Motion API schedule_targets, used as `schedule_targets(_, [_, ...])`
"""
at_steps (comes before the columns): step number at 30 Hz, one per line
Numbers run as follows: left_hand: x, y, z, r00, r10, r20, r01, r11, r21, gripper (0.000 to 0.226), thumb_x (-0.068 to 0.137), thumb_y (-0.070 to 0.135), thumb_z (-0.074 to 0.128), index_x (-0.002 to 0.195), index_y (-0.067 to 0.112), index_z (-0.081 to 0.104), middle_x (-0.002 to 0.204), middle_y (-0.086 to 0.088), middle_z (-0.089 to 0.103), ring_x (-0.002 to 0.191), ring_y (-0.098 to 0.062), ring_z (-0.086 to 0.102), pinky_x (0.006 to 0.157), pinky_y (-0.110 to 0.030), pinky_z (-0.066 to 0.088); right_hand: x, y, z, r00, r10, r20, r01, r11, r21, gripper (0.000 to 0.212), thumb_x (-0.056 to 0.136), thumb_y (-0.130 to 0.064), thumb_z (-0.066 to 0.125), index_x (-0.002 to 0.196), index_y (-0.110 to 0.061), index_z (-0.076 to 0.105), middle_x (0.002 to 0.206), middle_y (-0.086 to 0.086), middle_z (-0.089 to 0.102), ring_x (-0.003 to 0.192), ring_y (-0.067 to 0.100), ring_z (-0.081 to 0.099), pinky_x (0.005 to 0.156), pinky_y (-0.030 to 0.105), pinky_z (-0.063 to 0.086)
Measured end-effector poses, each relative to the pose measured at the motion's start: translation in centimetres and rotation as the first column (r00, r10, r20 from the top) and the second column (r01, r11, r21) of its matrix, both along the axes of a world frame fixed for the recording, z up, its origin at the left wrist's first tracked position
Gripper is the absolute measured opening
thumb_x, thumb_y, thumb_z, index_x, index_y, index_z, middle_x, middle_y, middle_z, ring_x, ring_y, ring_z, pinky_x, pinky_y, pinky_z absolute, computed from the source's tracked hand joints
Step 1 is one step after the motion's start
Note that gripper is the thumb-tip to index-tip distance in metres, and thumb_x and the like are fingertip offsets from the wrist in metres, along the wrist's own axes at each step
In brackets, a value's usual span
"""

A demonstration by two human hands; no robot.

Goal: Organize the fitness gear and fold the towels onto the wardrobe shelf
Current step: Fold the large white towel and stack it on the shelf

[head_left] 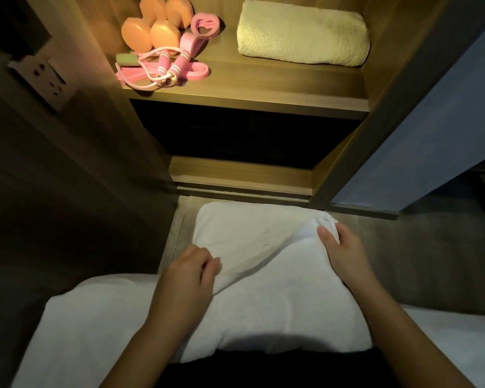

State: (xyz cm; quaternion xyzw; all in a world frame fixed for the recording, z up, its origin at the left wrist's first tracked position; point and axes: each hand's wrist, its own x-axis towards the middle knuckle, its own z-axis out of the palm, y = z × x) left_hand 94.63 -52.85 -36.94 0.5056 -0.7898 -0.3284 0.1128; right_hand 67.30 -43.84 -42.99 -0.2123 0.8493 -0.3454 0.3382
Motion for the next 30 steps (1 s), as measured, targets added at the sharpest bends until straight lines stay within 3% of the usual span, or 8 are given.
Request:
schedule_targets(2, [-0.3, -0.9, -0.2, 0.990, -0.013, 0.138, 0.011, 1.000, 0.020, 0.002, 0.096, 0.032, 0.058, 0.095, 0.031, 0.057, 0.099, 0.015, 0.056, 0.081, -0.006, 0.057, 0.071, -0.014, 0.046, -0.1, -0.1, 0.0, 1.000, -0.006, 0.004, 0.006, 1.000, 0.006, 0.051, 0.093, -0.060, 0.047, 0.134, -0.029, 0.049, 0.125, -0.001, 0.059, 0.106, 0.020, 0.059, 0.094, 0.048, 0.050])
schedule_targets(4, [-0.5, -1.5, -0.2, 0.966, -0.093, 0.240, 0.078, 0.994, 0.070, 0.010, 0.095, 0.037, 0.057, 0.104, 0.034, 0.055, 0.102, 0.017, 0.055, 0.082, -0.004, 0.056, 0.070, -0.013, 0.045, -0.2, -0.3, 0.0, 1.000, -0.008, 0.007, 0.008, 1.000, 0.010, 0.052, 0.093, -0.060, 0.047, 0.135, -0.029, 0.048, 0.126, -0.001, 0.059, 0.108, 0.021, 0.059, 0.096, 0.049, 0.050])
schedule_targets(10, [-0.1, -3.5, 0.2, 0.866, -0.284, 0.411, 0.241, 0.958, 0.153, 0.011, 0.095, 0.047, 0.052, 0.097, 0.036, 0.054, 0.086, 0.016, 0.059, 0.077, -0.004, 0.055, 0.087, -0.027, 0.048, -0.3, -0.2, -0.1, 1.000, 0.002, 0.018, -0.001, 1.000, -0.017, 0.045, 0.095, -0.056, 0.047, 0.130, -0.028, 0.051, 0.124, 0.000, 0.060, 0.105, 0.020, 0.059, 0.094, 0.048, 0.051])
schedule_targets(15, [-0.4, -3.9, 0.9, 0.878, -0.284, 0.385, 0.295, 0.955, 0.031, 0.008, 0.098, 0.044, 0.049, 0.093, 0.040, 0.044, 0.076, 0.019, 0.052, 0.067, -0.003, 0.055, 0.060, -0.013, 0.040, -0.1, 0.3, 0.1, 1.000, -0.022, 0.008, 0.023, 0.989, -0.143, 0.039, 0.096, -0.053, 0.049, 0.128, -0.031, 0.053, 0.119, -0.005, 0.063, 0.105, 0.018, 0.061, 0.090, 0.046, 0.053])
schedule_targets(18, [-0.3, -4.7, 1.9, 0.871, -0.305, 0.385, 0.333, 0.943, -0.008, 0.013, 0.095, 0.045, 0.053, 0.085, 0.041, 0.046, 0.071, 0.020, 0.052, 0.064, -0.002, 0.055, 0.056, -0.012, 0.037, -0.1, 1.0, 0.6, 0.999, -0.029, 0.036, 0.038, 0.962, -0.270, 0.018, 0.096, -0.049, 0.053, 0.112, -0.042, 0.057, 0.103, -0.015, 0.065, 0.095, 0.013, 0.064, 0.075, 0.031, 0.052])
schedule_targets(20, [-0.2, -5.7, 2.6, 0.841, -0.389, 0.377, 0.389, 0.918, 0.080, 0.017, 0.093, 0.042, 0.059, 0.079, 0.039, 0.049, 0.071, 0.022, 0.053, 0.067, -0.001, 0.055, 0.059, -0.016, 0.043, -0.1, 1.1, 1.0, 0.999, -0.028, 0.045, 0.041, 0.947, -0.318, 0.012, 0.096, -0.046, 0.054, 0.107, -0.045, 0.057, 0.102, -0.016, 0.066, 0.093, 0.010, 0.064, 0.071, 0.027, 0.050])
schedule_targets(25, [-0.6, -7.6, 4.3, 0.595, -0.680, 0.429, 0.520, 0.732, 0.440, 0.010, 0.093, 0.026, 0.063, 0.101, 0.030, 0.066, 0.092, 0.010, 0.065, 0.083, -0.008, 0.063, 0.080, -0.027, 0.057, 0.4, 0.8, 3.0, 0.999, 0.034, 0.006, -0.028, 0.893, -0.448, 0.021, 0.098, -0.032, 0.055, 0.098, -0.052, 0.059, 0.096, -0.021, 0.067, 0.087, -0.002, 0.063, 0.058, 0.014, 0.050])
schedule_targets(30, [-1.0, -8.3, 6.7, 0.332, -0.774, 0.539, 0.649, 0.602, 0.465, 0.018, 0.090, 0.043, 0.058, 0.095, 0.029, 0.068, 0.081, 0.010, 0.065, 0.073, -0.008, 0.060, 0.066, -0.018, 0.048, 0.1, 0.9, 5.2, 0.999, 0.042, -0.035, -0.054, 0.834, -0.549, 0.008, 0.094, -0.042, 0.057, 0.097, -0.049, 0.061, 0.094, -0.019, 0.068, 0.088, 0.001, 0.065, 0.062, 0.009, 0.051])
